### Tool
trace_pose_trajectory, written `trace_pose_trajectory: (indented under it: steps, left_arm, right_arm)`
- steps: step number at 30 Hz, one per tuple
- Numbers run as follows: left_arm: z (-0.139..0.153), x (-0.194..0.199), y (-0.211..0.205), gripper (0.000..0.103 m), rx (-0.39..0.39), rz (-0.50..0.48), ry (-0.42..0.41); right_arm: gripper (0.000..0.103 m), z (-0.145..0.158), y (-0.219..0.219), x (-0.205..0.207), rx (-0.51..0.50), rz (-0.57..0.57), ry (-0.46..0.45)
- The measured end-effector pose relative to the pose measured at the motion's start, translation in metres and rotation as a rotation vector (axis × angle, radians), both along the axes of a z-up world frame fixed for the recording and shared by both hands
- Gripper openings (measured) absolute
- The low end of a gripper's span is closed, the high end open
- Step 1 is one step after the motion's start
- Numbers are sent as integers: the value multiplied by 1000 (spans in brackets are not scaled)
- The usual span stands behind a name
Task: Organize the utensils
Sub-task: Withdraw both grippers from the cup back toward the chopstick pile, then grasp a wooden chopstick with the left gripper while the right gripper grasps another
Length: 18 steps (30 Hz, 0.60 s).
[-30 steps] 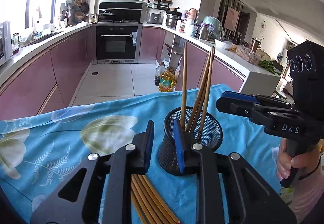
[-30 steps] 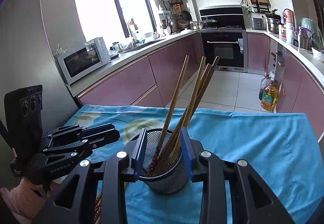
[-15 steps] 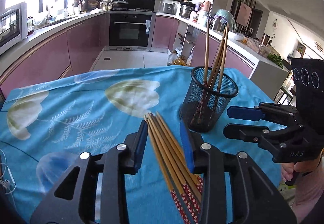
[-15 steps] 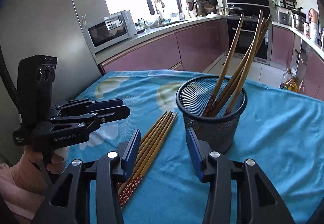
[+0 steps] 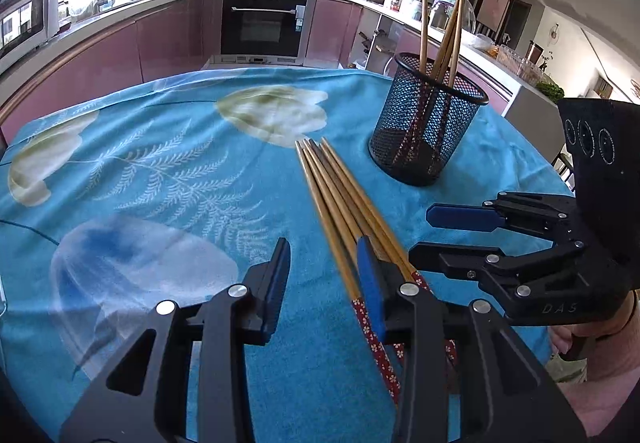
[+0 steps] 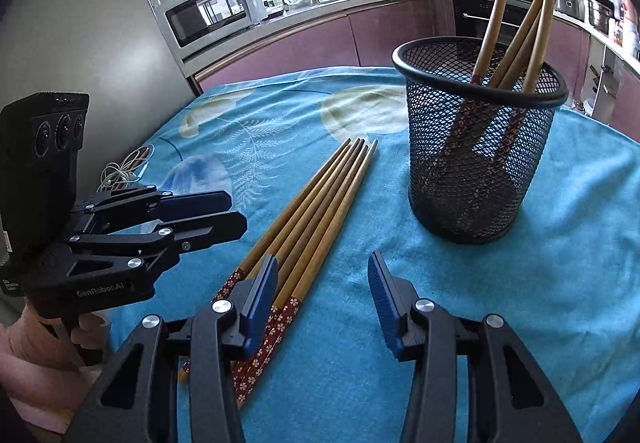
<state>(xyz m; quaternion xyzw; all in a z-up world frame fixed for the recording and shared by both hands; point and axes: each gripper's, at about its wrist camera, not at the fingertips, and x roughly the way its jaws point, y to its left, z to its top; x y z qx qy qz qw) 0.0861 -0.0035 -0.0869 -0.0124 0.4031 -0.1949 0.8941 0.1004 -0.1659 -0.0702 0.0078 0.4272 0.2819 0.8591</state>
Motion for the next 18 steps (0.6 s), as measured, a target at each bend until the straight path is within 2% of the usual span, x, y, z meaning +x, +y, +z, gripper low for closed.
trace_pose_trajectory:
  steps: [18]
  left_arm:
    - [-10, -2, -6, 34, 25, -9, 18]
  right_arm:
    - [45, -5, 3, -1, -42, -19, -9]
